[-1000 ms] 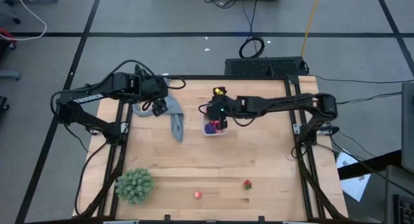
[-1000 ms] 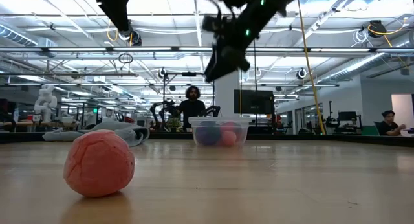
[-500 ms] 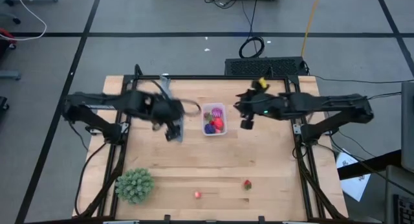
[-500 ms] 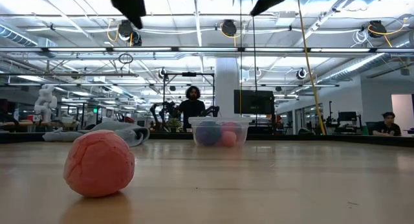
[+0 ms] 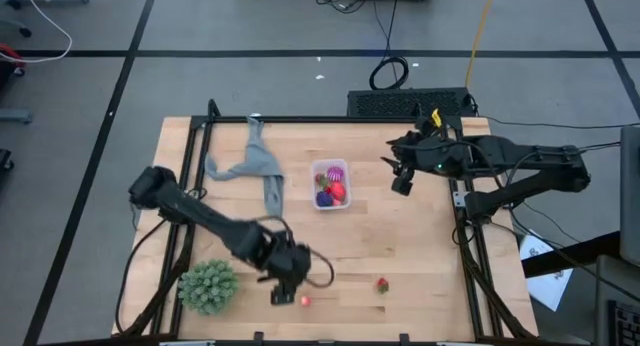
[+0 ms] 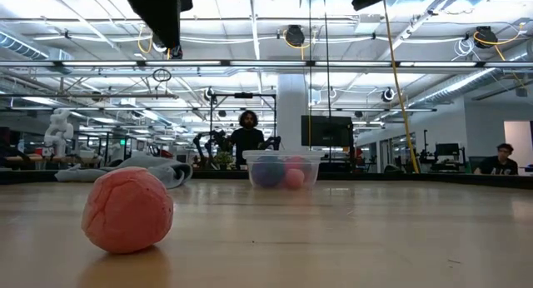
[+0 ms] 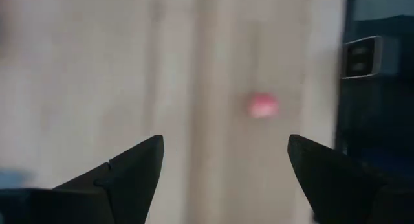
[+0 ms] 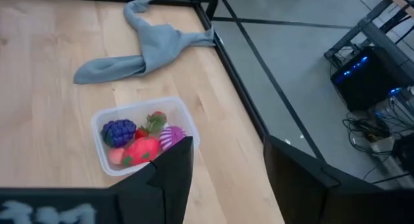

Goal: Pick and placing Produce into tupperware
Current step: Put the pink peach into the transparent bin

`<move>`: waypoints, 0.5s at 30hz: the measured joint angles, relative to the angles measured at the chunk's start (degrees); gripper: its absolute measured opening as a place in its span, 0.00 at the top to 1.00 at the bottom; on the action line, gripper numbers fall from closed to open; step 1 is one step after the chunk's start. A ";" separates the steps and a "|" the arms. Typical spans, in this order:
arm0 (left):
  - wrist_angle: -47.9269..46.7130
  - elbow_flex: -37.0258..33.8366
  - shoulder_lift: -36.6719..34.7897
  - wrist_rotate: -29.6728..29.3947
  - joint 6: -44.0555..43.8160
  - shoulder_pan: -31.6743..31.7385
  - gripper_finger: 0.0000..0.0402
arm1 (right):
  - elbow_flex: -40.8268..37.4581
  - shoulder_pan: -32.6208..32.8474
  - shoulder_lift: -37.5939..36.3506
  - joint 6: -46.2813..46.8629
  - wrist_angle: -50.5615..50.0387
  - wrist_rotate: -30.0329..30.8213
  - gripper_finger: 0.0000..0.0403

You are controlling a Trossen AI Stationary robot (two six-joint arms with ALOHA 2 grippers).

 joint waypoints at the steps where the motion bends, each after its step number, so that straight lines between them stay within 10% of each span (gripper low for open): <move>1: 1.54 0.00 1.01 0.22 -0.58 -1.02 0.17 | 0.01 0.00 0.27 0.00 0.14 -0.02 0.55; 15: 9.34 0.01 13.36 1.17 -0.45 -4.59 0.17 | -0.02 0.00 3.14 -1.39 2.59 -0.09 0.55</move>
